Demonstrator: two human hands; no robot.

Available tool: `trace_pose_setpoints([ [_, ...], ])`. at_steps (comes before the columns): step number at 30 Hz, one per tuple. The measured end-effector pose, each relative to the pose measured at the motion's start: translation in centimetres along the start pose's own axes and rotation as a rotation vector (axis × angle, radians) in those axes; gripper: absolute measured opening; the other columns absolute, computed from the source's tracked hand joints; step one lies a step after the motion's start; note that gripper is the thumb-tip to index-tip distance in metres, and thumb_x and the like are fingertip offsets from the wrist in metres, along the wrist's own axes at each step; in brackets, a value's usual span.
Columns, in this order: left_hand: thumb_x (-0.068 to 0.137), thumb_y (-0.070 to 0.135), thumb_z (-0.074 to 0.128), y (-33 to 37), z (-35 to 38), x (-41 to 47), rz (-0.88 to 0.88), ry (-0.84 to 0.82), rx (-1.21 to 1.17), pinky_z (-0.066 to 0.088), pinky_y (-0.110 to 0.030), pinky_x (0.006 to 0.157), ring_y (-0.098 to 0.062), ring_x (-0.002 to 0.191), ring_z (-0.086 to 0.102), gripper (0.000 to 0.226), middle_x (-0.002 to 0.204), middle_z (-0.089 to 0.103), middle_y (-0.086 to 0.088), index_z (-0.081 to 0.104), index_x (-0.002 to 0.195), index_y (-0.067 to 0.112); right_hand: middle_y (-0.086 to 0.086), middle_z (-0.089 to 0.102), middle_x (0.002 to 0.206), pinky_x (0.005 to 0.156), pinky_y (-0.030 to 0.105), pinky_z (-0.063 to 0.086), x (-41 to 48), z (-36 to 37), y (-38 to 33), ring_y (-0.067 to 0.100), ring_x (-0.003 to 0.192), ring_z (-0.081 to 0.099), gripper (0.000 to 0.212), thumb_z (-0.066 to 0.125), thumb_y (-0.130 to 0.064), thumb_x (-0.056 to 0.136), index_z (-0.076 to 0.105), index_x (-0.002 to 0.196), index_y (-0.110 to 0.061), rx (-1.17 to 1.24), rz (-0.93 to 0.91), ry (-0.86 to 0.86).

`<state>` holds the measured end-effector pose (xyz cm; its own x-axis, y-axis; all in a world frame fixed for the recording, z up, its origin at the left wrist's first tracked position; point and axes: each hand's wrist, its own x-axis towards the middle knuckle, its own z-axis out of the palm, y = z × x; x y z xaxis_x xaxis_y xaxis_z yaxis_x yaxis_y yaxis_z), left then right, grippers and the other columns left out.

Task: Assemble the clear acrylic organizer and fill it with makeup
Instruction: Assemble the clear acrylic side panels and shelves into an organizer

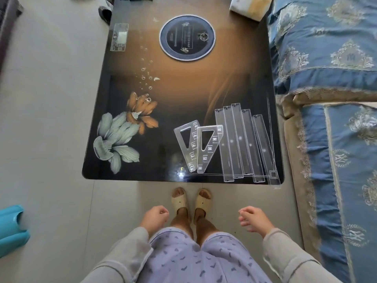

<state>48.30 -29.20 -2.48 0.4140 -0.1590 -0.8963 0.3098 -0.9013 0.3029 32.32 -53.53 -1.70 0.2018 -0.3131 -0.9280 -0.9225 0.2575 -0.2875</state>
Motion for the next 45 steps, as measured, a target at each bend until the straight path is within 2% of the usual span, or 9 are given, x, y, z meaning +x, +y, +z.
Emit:
trace_pose_setpoints([
  [5,0.087,0.008,0.047,3.7,-0.7,2.9,0.037,0.011,0.002,0.04,-0.029,0.071,-0.028,0.083,0.058,0.022,0.085,0.06,-0.007,0.055,0.071,0.021,0.005,0.055,0.066,0.052,0.021,0.033,1.8,0.0,-2.0,0.015,0.056,0.048,0.018,0.045,0.0,0.09,0.054,0.079,-0.009,0.052,-0.061,0.108],
  [8,0.086,0.005,0.048,7.0,-1.1,5.3,0.118,0.129,-0.046,0.041,-0.027,0.083,-0.028,0.102,0.058,0.019,0.101,0.063,-0.011,0.064,0.094,0.011,0.01,0.061,0.078,0.068,0.026,0.042,3.4,0.0,-4.8,0.021,0.072,0.056,0.028,0.049,0.002,0.087,0.056,0.069,-0.02,0.03,-0.186,0.213],
  [11,0.087,0.007,0.048,10.6,-1.4,7.8,0.219,0.268,-0.03,0.035,-0.023,0.085,-0.026,0.106,0.054,0.024,0.111,0.061,-0.014,0.063,0.106,0.007,0.007,0.065,0.08,0.077,0.033,0.047,5.3,0.2,-8.6,0.023,0.082,0.059,0.026,0.053,-0.003,0.084,0.058,0.07,-0.025,0.015,-0.3,0.321],
  [15,0.089,0.013,0.049,14.1,-1.2,10.8,0.361,0.427,0.141,0.039,-0.035,0.096,-0.025,0.112,0.049,0.027,0.116,0.057,-0.011,0.059,0.115,0.011,0.0,0.063,0.083,0.072,0.021,0.038,7.8,1.4,-12.8,0.016,0.08,0.056,0.012,0.054,-0.009,0.085,0.064,0.088,-0.016,-0.113,-0.415,0.38],
  [20,0.087,0.019,0.053,14.8,-0.7,12.6,0.44,0.704,0.26,0.041,-0.036,0.087,-0.026,0.102,0.05,0.026,0.107,0.056,-0.01,0.058,0.112,0.011,-0.004,0.053,0.086,0.07,0.025,0.036,10.0,3.5,-13.7,0.016,0.081,0.049,0.011,0.057,-0.022,0.085,0.061,0.094,-0.016,-0.356,-0.448,0.532],
  [27,0.088,0.028,0.054,15.8,0.7,13.5,0.56,0.688,0.375,0.042,-0.037,0.088,-0.026,0.106,0.05,0.036,0.119,0.053,-0.01,0.054,0.12,0.012,-0.001,0.056,0.083,0.056,0.018,0.031,10.0,3.4,-13.0,0.016,0.077,0.05,0.01,0.052,-0.015,0.088,0.062,0.088,-0.013,-0.264,-0.474,0.663],
  [34,0.089,0.033,0.049,17.2,0.9,14.3,0.468,0.677,0.467,0.041,-0.037,0.083,-0.028,0.102,0.049,0.033,0.113,0.054,-0.011,0.054,0.109,0.007,0.009,0.063,0.091,0.068,0.025,0.036,10.3,0.2,-12.0,0.019,0.079,0.05,0.011,0.051,-0.01,0.086,0.061,0.09,-0.01,-0.162,-0.392,0.744],
  [40,0.091,0.035,0.044,16.3,0.6,14.0,0.408,0.696,0.494,0.041,-0.038,0.079,-0.029,0.097,0.048,0.034,0.106,0.054,-0.012,0.055,0.099,0.004,0.011,0.062,0.098,0.07,0.026,0.035,10.9,-0.5,-12.5,0.018,0.08,0.047,0.016,0.049,-0.018,0.09,0.058,0.1,-0.008,-0.264,-0.383,0.718],
  [45,0.089,0.045,0.046,14.6,-0.1,13.8,0.378,0.724,0.533,0.042,-0.038,0.075,-0.029,0.093,0.049,0.044,0.101,0.054,-0.013,0.055,0.095,0.003,0.011,0.065,0.098,0.067,0.028,0.037,11.0,-0.7,-12.9,0.024,0.076,0.051,0.024,0.044,-0.019,0.093,0.064,0.097,-0.007,-0.508,-0.396,0.743],
])
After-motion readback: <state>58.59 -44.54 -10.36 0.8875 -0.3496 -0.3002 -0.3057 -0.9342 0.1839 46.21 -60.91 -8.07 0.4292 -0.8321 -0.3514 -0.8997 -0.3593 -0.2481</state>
